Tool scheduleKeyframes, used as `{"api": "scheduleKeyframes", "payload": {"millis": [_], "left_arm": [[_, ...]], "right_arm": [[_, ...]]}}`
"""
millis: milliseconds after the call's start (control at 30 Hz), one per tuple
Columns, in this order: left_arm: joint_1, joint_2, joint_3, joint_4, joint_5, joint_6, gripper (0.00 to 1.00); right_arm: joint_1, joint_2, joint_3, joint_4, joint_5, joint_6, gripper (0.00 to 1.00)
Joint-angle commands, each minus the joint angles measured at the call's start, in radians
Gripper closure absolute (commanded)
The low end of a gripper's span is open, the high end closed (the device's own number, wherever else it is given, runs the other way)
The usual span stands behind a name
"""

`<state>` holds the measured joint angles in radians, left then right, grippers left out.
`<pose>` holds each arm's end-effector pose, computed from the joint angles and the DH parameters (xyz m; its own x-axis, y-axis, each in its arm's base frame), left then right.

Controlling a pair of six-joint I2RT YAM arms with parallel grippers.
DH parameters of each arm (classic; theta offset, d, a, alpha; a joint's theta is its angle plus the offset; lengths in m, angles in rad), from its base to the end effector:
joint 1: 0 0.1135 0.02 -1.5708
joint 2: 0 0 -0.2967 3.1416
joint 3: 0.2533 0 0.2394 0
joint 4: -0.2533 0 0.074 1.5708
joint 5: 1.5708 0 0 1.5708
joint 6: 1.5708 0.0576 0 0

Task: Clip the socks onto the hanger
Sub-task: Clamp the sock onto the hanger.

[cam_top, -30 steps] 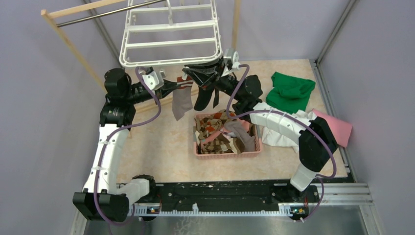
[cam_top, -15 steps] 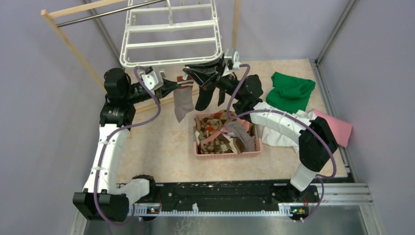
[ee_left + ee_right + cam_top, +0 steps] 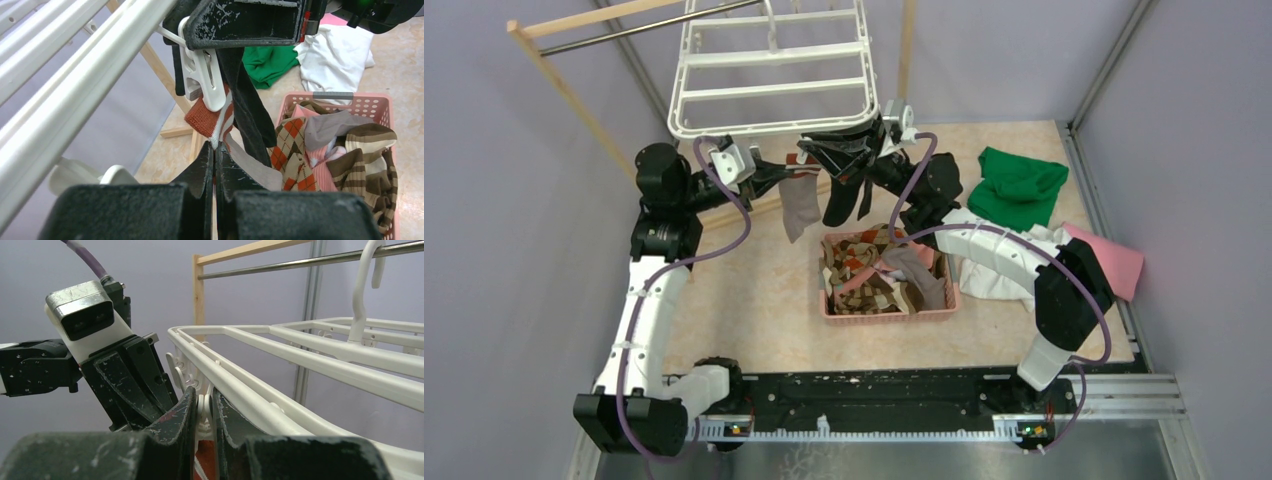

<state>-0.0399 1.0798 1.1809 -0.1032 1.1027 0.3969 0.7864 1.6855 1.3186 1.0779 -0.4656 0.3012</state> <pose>0.2024 -0.0595 0.4580 0.3497 0.1606 -0.9230 0.8398 0.3829 0.3848 0.2550 0.2921 0.4630 0.1813 0.5569 -0.8105 -0.9702 0.2358 -0.0550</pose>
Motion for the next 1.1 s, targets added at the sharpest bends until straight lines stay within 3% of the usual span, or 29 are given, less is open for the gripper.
{"api": "scheduleKeyframes", "payload": {"millis": [0, 433, 767, 1067], "left_arm": [[0.005, -0.034, -0.025, 0.095, 0.019, -0.049, 1.00], [0.008, -0.060, -0.097, 0.300, -0.003, -0.256, 1.00], [0.009, -0.065, -0.101, 0.190, -0.061, -0.183, 1.00], [0.009, -0.062, -0.101, 0.218, -0.103, -0.205, 1.00]], "right_arm": [[0.003, 0.004, 0.027, 0.037, -0.062, 0.024, 0.96], [0.004, 0.003, 0.021, 0.039, -0.085, 0.015, 0.96], [0.004, 0.000, 0.026, 0.044, -0.086, 0.029, 0.96], [0.003, 0.000, 0.026, 0.048, -0.097, 0.036, 0.96]]}}
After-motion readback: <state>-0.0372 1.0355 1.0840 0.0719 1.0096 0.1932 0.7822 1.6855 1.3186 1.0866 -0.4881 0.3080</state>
